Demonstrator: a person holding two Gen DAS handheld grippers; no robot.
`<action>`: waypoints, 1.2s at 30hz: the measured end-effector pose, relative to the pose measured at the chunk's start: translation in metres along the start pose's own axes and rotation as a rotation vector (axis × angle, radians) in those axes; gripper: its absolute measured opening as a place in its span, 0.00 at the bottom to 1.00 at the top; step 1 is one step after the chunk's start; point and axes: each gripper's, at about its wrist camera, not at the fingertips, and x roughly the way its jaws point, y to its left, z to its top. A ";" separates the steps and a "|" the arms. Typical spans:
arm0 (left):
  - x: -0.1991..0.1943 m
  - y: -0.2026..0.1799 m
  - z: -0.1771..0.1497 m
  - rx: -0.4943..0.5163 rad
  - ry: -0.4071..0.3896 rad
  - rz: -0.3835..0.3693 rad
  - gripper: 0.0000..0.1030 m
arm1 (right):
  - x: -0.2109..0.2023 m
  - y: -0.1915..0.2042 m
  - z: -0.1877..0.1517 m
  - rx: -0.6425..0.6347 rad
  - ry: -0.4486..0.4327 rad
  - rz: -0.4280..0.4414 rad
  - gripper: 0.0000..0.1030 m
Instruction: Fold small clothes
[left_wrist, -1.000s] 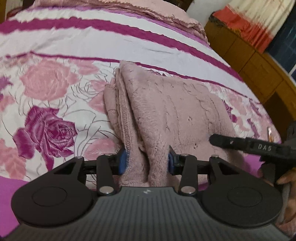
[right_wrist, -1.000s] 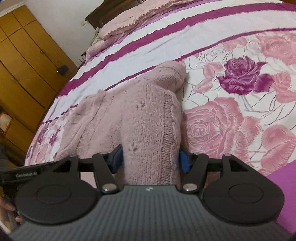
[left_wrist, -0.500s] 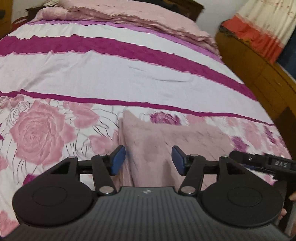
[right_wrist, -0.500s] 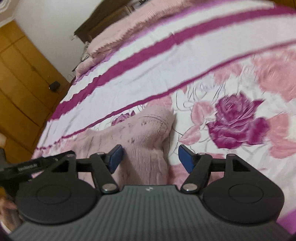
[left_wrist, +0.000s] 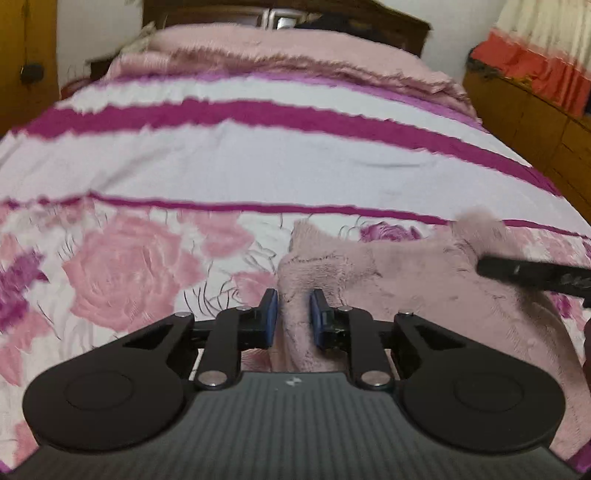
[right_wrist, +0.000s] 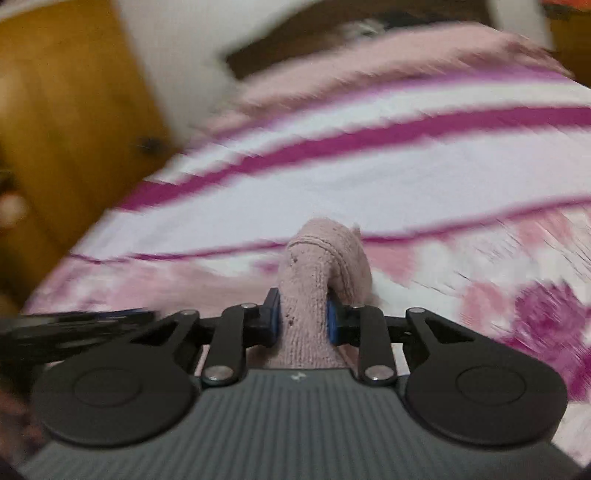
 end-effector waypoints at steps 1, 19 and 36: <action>0.003 0.000 0.000 0.007 0.000 0.000 0.22 | 0.008 -0.009 -0.001 0.043 0.021 -0.038 0.30; -0.085 -0.022 -0.004 0.076 -0.020 -0.100 0.23 | -0.083 0.004 -0.020 0.082 -0.074 -0.024 0.43; -0.095 -0.018 -0.050 0.057 0.074 -0.062 0.35 | -0.101 0.016 -0.077 0.125 -0.001 -0.079 0.57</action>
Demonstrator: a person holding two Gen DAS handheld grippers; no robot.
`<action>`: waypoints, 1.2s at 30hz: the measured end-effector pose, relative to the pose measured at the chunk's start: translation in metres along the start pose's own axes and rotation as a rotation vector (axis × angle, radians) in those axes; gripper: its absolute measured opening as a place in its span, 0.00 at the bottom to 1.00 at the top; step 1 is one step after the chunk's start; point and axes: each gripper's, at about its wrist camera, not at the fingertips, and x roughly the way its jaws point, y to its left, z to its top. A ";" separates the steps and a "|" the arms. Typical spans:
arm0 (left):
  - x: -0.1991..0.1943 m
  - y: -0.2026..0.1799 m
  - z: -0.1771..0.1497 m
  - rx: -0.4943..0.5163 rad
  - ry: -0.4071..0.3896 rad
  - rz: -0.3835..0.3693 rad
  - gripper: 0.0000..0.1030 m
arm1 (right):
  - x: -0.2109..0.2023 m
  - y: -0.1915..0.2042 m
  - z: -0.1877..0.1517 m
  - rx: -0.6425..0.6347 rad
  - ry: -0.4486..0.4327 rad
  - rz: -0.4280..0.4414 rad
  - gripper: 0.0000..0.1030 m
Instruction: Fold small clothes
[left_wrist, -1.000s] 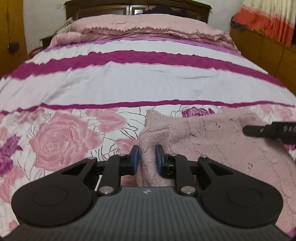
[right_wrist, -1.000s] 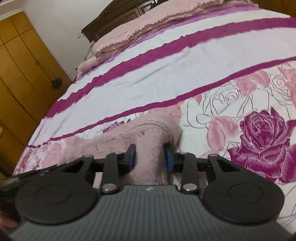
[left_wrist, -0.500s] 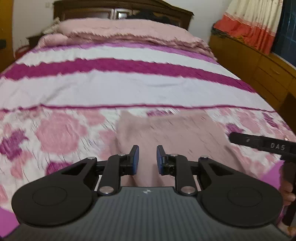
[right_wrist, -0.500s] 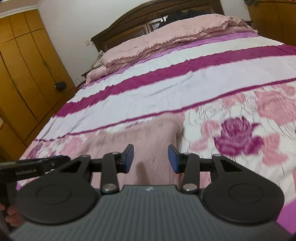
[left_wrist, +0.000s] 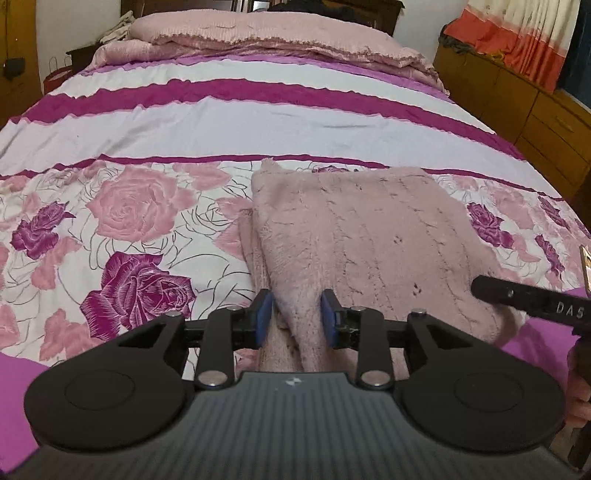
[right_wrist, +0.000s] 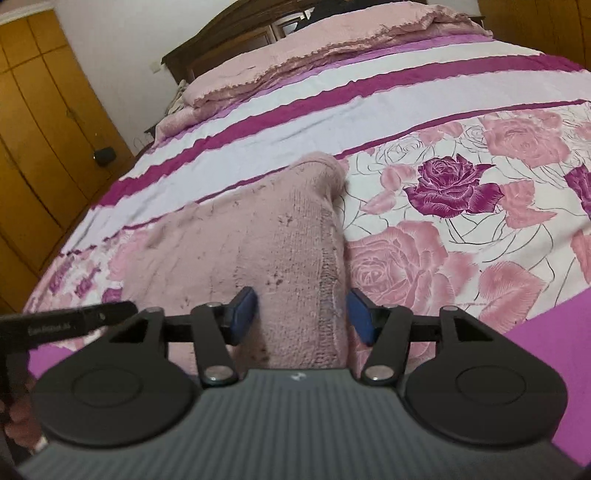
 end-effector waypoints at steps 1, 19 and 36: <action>-0.003 -0.001 -0.001 0.000 -0.001 -0.001 0.35 | -0.004 0.003 0.000 -0.012 -0.009 -0.003 0.57; -0.027 -0.030 -0.057 0.024 0.025 0.063 0.82 | -0.051 0.021 -0.041 -0.087 -0.049 -0.051 0.79; 0.018 -0.037 -0.078 -0.004 0.081 0.110 0.85 | -0.021 0.016 -0.078 -0.164 0.042 -0.162 0.79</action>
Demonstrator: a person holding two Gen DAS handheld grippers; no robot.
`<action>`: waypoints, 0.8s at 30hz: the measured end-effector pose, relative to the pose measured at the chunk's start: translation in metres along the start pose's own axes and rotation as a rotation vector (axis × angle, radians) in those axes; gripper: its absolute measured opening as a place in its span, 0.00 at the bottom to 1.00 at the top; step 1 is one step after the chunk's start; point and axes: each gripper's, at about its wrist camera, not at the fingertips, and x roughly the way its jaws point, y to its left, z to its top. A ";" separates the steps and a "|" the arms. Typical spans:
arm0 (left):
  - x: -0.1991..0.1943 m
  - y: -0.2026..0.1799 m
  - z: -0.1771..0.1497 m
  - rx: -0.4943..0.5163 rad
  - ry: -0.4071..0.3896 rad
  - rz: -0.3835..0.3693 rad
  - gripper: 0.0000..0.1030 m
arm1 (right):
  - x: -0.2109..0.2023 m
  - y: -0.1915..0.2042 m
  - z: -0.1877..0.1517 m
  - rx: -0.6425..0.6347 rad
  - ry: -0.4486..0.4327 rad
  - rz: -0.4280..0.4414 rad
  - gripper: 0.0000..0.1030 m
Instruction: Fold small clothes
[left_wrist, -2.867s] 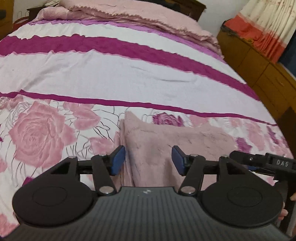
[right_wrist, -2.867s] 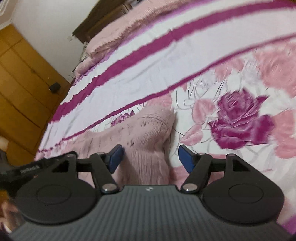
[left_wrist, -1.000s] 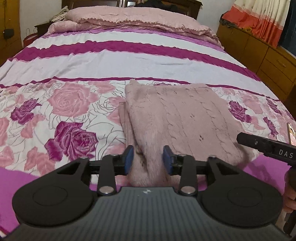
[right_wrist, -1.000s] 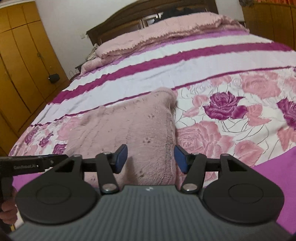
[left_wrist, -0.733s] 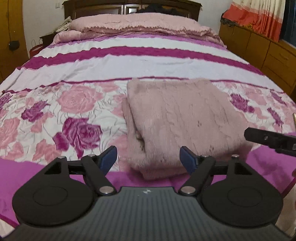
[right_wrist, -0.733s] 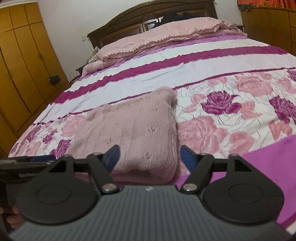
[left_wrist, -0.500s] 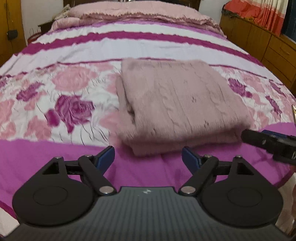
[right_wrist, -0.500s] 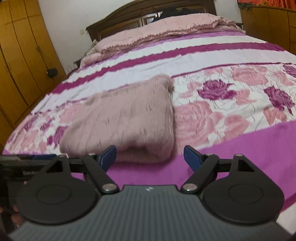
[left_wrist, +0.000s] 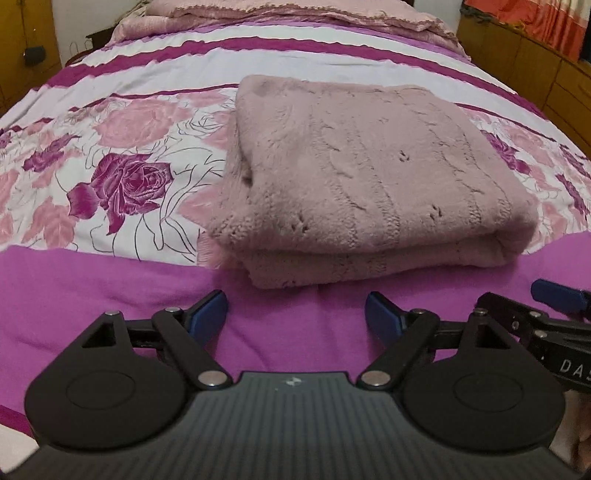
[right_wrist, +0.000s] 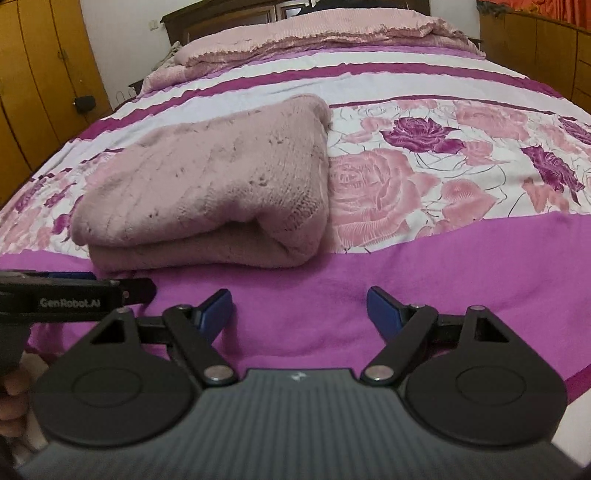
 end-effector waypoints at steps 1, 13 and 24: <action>0.001 0.000 0.000 0.001 0.000 0.001 0.85 | 0.001 0.000 0.000 -0.001 0.002 -0.002 0.79; 0.006 -0.008 -0.005 0.057 -0.006 0.028 0.90 | 0.006 0.005 -0.003 -0.020 0.006 -0.010 0.84; 0.006 -0.009 -0.008 0.075 -0.018 0.032 0.91 | 0.007 0.005 -0.004 -0.022 0.005 -0.010 0.85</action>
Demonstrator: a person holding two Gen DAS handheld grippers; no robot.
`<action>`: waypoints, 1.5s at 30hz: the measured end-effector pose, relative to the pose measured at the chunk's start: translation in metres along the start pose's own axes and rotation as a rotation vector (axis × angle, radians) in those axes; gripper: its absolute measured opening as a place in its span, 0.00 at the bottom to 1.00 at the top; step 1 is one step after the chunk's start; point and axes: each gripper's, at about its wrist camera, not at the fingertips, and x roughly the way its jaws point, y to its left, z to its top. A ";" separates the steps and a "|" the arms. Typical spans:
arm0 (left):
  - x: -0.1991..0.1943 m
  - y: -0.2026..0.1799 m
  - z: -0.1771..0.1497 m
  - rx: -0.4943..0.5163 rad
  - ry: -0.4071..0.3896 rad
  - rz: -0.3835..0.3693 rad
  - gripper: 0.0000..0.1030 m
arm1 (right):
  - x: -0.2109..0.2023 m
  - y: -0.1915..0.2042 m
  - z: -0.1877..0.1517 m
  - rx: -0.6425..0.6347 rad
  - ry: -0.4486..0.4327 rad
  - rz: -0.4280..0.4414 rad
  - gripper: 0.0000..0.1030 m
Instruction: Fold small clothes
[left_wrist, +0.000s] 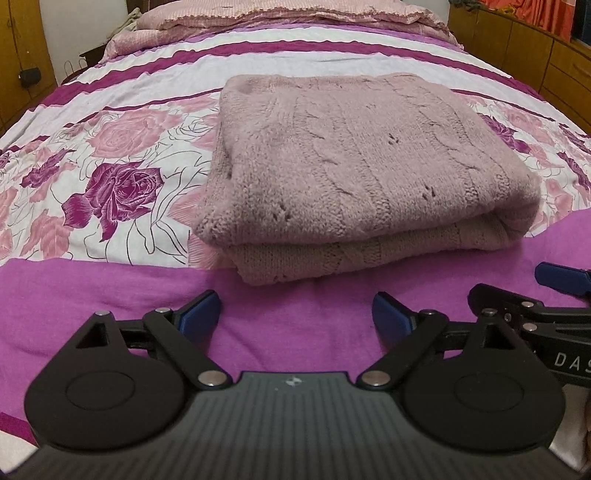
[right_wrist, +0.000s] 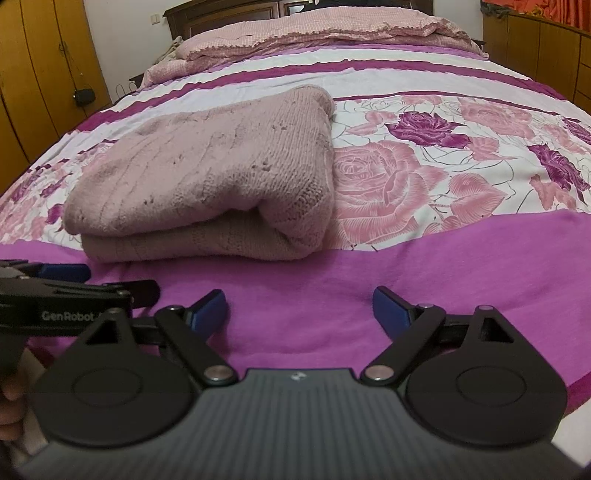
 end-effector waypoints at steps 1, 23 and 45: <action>0.000 0.000 0.000 0.000 -0.001 0.000 0.91 | 0.000 0.000 0.000 -0.001 0.000 0.000 0.86; 0.001 0.001 -0.003 -0.004 -0.008 -0.001 0.92 | 0.002 0.002 -0.001 -0.011 0.002 -0.003 0.87; 0.001 0.001 -0.003 -0.004 -0.009 -0.001 0.92 | 0.002 0.003 -0.001 -0.015 0.002 -0.006 0.88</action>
